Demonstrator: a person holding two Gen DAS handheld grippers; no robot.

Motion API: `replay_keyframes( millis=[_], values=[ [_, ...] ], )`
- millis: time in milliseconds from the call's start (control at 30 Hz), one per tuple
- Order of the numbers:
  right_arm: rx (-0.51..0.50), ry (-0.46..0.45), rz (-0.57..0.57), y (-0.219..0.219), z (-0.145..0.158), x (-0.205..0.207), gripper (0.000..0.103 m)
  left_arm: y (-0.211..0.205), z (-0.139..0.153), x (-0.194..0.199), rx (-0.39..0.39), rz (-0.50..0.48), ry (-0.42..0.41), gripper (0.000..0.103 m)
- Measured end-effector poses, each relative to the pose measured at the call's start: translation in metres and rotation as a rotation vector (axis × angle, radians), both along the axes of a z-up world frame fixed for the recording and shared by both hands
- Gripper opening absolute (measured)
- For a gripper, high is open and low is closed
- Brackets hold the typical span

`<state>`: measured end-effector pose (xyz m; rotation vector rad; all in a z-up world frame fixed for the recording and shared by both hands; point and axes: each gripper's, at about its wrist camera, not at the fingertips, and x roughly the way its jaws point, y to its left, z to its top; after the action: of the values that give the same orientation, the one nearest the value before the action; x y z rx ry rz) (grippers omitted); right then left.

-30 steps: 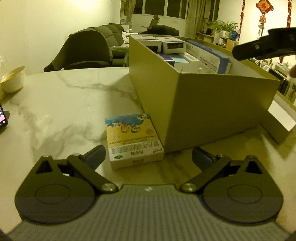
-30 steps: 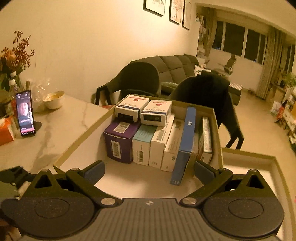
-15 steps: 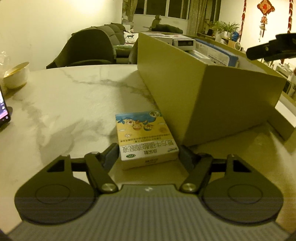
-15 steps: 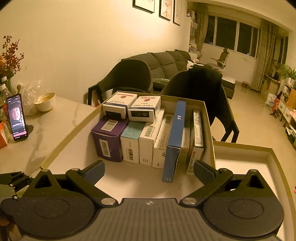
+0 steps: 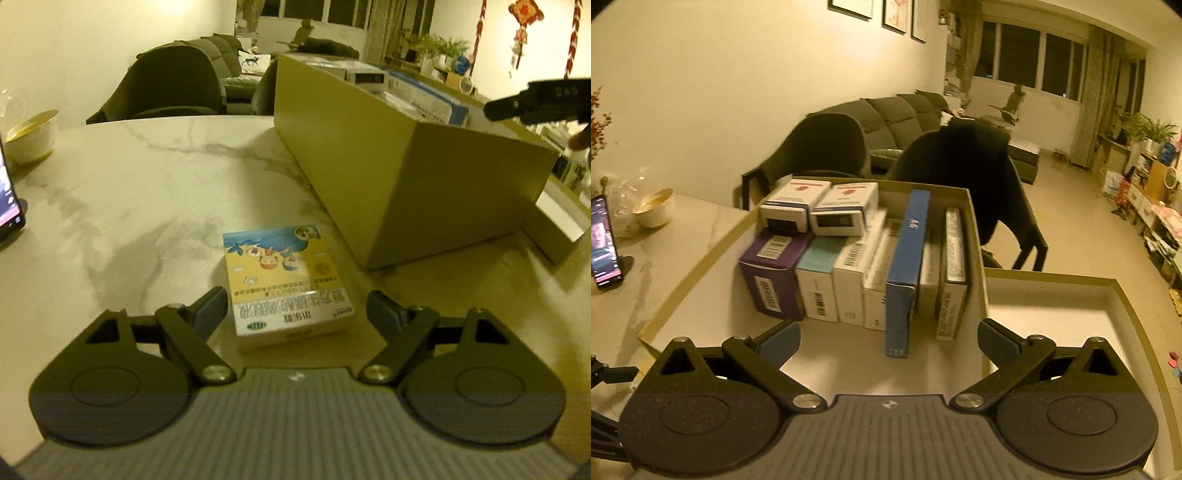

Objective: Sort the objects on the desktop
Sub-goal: 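Close the left gripper around the yellow-white medicine box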

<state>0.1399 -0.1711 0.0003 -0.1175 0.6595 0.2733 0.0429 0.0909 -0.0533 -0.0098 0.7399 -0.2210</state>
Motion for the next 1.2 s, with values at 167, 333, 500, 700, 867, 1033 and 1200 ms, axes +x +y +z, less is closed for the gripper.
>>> replay_keyframes(
  millis=[167, 333, 500, 700, 867, 1033, 1200],
  values=[
    [0.003, 0.0, 0.009, 0.0, -0.001, 0.0, 0.102, -0.002, -0.003, 0.01, 0.015, 0.005, -0.002, 0.078],
    [-0.003, 0.008, 0.011, 0.001, -0.004, 0.002, 0.102, 0.0, -0.003, 0.009, 0.0, 0.025, -0.014, 0.075],
    [-0.004, 0.005, 0.013, 0.001, -0.003, 0.001, 0.102, 0.001, -0.004, 0.004, -0.022, 0.032, -0.019, 0.074],
    [0.005, 0.005, 0.015, -0.001, -0.002, 0.002, 0.102, 0.003, 0.0, 0.0, -0.047, 0.037, -0.033, 0.074],
    [0.001, 0.004, 0.014, -0.003, -0.003, 0.002, 0.102, 0.003, 0.002, -0.004, -0.067, 0.041, -0.05, 0.074],
    [-0.011, 0.002, 0.018, -0.001, -0.003, 0.001, 0.102, 0.003, -0.002, -0.006, -0.073, 0.041, -0.041, 0.074],
    [-0.008, 0.004, 0.013, -0.002, -0.003, 0.001, 0.102, 0.003, -0.006, -0.007, -0.073, 0.04, -0.035, 0.071]
  ],
)
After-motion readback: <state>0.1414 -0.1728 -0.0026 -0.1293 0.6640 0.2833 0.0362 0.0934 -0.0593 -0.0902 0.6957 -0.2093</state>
